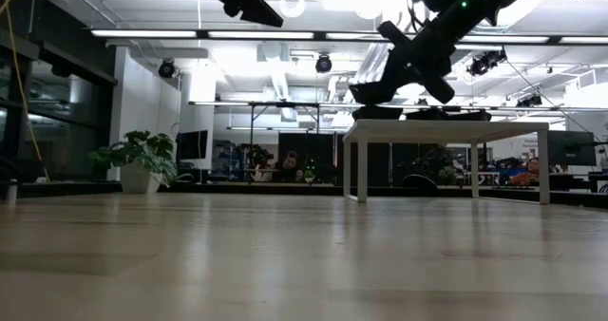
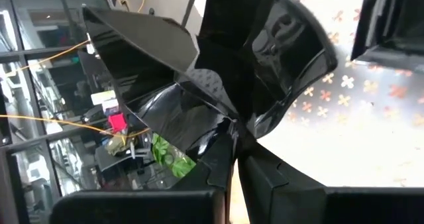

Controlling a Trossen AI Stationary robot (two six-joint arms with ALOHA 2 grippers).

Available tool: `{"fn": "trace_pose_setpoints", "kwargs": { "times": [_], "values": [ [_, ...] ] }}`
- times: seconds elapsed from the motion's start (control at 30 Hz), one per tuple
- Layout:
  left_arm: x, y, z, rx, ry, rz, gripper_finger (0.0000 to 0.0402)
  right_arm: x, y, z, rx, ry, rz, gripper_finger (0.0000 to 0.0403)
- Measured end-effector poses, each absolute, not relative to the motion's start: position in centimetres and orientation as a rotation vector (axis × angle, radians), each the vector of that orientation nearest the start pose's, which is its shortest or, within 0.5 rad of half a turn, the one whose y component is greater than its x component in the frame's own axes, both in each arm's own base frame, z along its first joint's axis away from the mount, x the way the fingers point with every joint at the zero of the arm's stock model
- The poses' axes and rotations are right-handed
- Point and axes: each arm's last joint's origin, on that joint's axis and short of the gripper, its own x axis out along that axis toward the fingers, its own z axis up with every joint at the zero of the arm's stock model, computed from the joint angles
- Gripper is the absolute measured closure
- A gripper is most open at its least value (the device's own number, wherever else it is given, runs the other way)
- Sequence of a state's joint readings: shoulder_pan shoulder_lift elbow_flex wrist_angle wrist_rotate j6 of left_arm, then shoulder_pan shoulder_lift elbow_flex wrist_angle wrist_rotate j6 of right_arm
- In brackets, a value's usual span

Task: Pick & Place Mini shaped plates
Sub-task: Stack the distorted square plate on top of the distorted square plate on the shelf

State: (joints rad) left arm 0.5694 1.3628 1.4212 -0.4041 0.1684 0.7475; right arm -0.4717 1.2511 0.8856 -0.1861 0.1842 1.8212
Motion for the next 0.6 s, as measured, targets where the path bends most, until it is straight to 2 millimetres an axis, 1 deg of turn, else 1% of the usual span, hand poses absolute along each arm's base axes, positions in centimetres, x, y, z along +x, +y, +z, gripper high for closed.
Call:
{"fn": "trace_pose_setpoints", "kwargs": {
  "times": [0.5, 0.6],
  "values": [
    [25.26, 15.59, 40.23, 0.582, 0.461, 0.255, 0.0234, 23.50, -12.83, 27.01, 1.725, -0.163, -0.998, 0.0383],
    [25.23, 15.58, 40.16, 0.577, 0.468, 0.252, 0.0234, 23.50, -12.83, 27.01, 1.721, -0.160, -0.998, 0.0373]
  ]
}}
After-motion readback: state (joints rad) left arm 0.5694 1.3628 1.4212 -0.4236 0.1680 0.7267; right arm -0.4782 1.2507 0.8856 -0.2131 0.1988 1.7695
